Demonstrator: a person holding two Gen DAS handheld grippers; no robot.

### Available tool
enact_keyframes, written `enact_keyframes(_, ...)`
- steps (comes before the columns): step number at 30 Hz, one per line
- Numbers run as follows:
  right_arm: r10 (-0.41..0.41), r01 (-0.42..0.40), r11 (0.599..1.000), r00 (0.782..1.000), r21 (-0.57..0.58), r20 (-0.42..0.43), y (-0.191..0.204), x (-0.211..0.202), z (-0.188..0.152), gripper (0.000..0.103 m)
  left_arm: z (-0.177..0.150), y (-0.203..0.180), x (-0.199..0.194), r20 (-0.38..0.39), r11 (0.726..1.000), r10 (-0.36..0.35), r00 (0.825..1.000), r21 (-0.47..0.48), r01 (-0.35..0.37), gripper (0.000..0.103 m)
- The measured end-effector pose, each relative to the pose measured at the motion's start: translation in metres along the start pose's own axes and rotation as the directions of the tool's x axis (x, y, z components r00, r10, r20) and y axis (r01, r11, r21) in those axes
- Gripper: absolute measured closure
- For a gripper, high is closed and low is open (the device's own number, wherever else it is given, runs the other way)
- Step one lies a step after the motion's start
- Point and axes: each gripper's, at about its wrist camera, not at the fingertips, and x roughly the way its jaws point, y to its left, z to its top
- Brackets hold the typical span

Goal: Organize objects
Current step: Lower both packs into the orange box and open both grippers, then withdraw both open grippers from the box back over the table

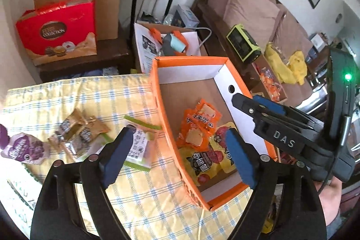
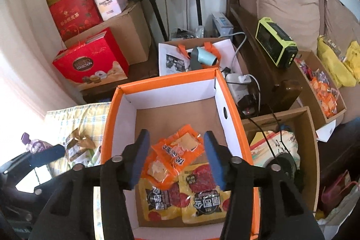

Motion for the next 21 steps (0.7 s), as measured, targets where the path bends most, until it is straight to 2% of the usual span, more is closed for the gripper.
enact_keyframes(8,-0.015,0.018,0.999,0.998,-0.045,0.053,0.014,-0.023,-0.010,0.026,-0.006,0.010,-0.024,0.065,0.999,0.032,0.997,-0.002,-0.032,0.000)
enact_keyframes(12,0.000,0.002,0.999,0.999,-0.047,0.050,0.021,-0.026,-0.016,0.023,-0.010,0.018,-0.027,0.062,0.999,0.052,0.997,-0.003,-0.051,0.000)
enact_keyframes(18,0.031,-0.029,0.998,0.999,-0.056,0.038,0.035,-0.027,-0.025,0.011,-0.019,0.033,-0.032,0.030,0.997,0.071,0.997,-0.002,-0.071,0.000)
enact_keyframes(21,0.042,-0.040,0.997,0.999,-0.072,0.033,0.043,-0.029,-0.030,0.006,-0.023,0.041,-0.044,0.052,0.996,0.084,0.995,-0.008,-0.084,0.000)
